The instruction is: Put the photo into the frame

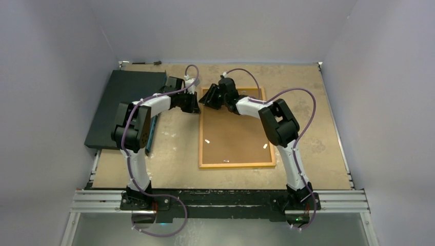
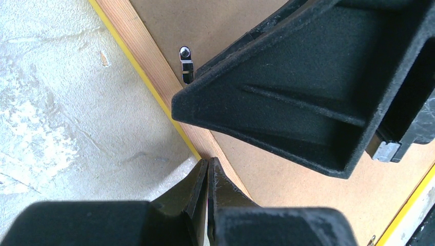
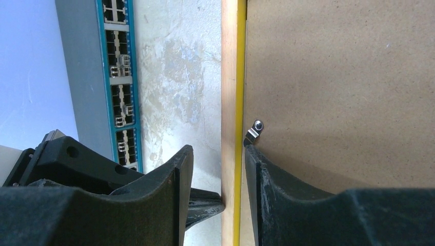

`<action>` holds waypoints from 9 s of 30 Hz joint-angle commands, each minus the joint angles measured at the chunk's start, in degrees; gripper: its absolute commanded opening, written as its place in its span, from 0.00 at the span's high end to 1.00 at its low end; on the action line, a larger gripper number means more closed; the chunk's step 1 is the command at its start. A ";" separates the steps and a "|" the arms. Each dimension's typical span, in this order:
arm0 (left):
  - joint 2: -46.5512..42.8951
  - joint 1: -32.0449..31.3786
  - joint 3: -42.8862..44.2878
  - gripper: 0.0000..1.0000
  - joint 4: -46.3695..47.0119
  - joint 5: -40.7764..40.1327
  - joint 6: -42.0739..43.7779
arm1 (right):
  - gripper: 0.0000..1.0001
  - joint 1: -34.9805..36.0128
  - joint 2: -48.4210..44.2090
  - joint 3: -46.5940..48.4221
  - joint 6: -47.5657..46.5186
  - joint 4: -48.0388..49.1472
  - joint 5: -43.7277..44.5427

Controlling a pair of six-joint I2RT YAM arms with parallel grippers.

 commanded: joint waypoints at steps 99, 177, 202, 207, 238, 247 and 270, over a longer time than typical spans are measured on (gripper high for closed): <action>-3.27 -0.27 -2.01 1.00 -0.13 0.28 3.05 | 0.52 1.33 2.30 -0.36 0.99 7.69 2.40; -9.87 -2.90 -13.03 0.97 -5.04 6.61 7.71 | 0.34 8.30 -24.72 -35.80 -29.39 6.57 -25.27; -11.57 -3.34 -13.57 0.98 -4.60 5.91 7.72 | 0.37 9.64 -23.02 -35.16 -28.36 8.02 -24.69; -12.24 -3.35 -13.70 0.98 -4.69 5.66 7.68 | 0.37 9.68 -22.22 -33.94 -28.91 7.34 -23.25; -12.95 -3.39 -13.09 0.99 -5.27 6.08 7.72 | 0.39 9.64 -19.47 -32.19 -27.01 11.79 -21.60; -13.20 -3.37 -12.94 0.99 -5.77 6.00 7.84 | 0.40 9.64 -19.66 -33.53 -24.54 15.94 -19.66; -13.63 -3.16 -11.49 0.99 -7.15 5.36 8.75 | 0.27 10.07 -29.22 -40.67 -25.98 13.97 -15.74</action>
